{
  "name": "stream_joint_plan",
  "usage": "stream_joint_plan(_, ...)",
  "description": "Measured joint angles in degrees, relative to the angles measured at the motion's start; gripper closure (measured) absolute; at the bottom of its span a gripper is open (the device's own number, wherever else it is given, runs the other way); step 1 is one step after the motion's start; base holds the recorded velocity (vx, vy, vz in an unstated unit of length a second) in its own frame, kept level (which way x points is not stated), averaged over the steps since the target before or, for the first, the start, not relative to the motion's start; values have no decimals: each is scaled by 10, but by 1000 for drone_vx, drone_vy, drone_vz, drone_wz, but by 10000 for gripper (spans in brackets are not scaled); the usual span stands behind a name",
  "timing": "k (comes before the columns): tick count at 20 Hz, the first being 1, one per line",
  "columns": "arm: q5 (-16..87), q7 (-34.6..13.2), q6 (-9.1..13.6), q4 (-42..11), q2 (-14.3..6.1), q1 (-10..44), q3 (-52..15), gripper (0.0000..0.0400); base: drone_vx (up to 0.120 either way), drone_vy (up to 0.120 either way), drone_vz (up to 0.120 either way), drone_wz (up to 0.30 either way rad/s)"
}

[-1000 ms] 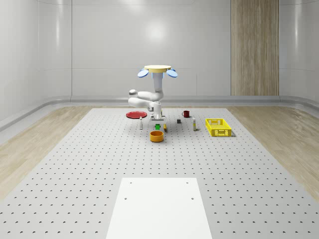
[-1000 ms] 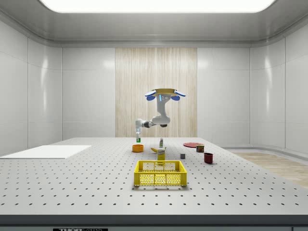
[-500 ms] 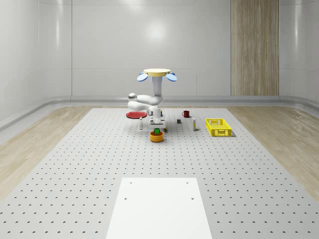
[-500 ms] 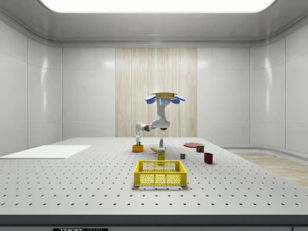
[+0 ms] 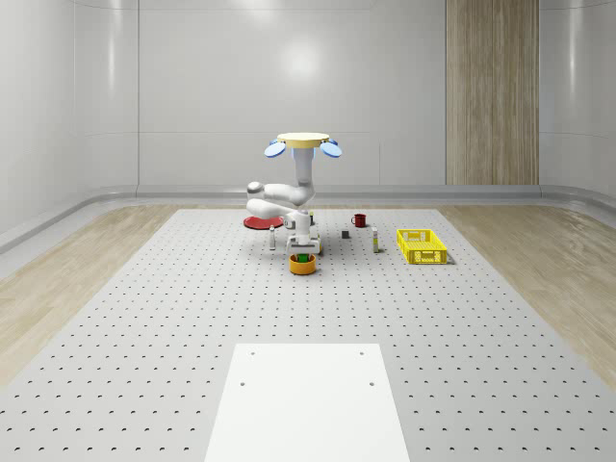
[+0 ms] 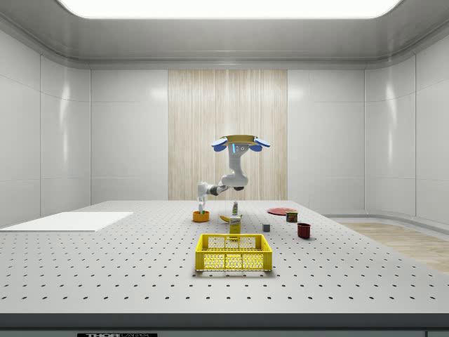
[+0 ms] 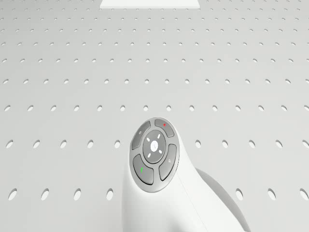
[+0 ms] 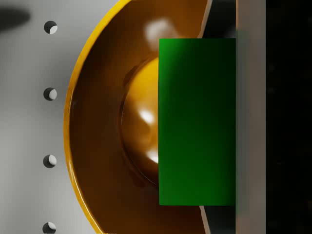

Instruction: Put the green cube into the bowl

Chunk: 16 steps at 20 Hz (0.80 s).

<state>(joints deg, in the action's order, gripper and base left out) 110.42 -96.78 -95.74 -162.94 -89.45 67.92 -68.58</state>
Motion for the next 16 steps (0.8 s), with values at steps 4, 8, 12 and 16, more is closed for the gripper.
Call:
stream_joint_plan(4, 19, -1, -4, 6, 3, 4, 18, 55, 0, 0, 0, 0)
stream_joint_plan(8, 8, -1, 4, 1, 5, -1, 5, 20, 0, 0, 0, 0)
stream_joint_plan(12, -15, 0, 16, -7, 7, -7, -19, 7, 0, 0, 0, 0)
stream_joint_plan(16, -26, 0, 21, -11, 9, -9, -32, 3, 0, 0, 0, 0)
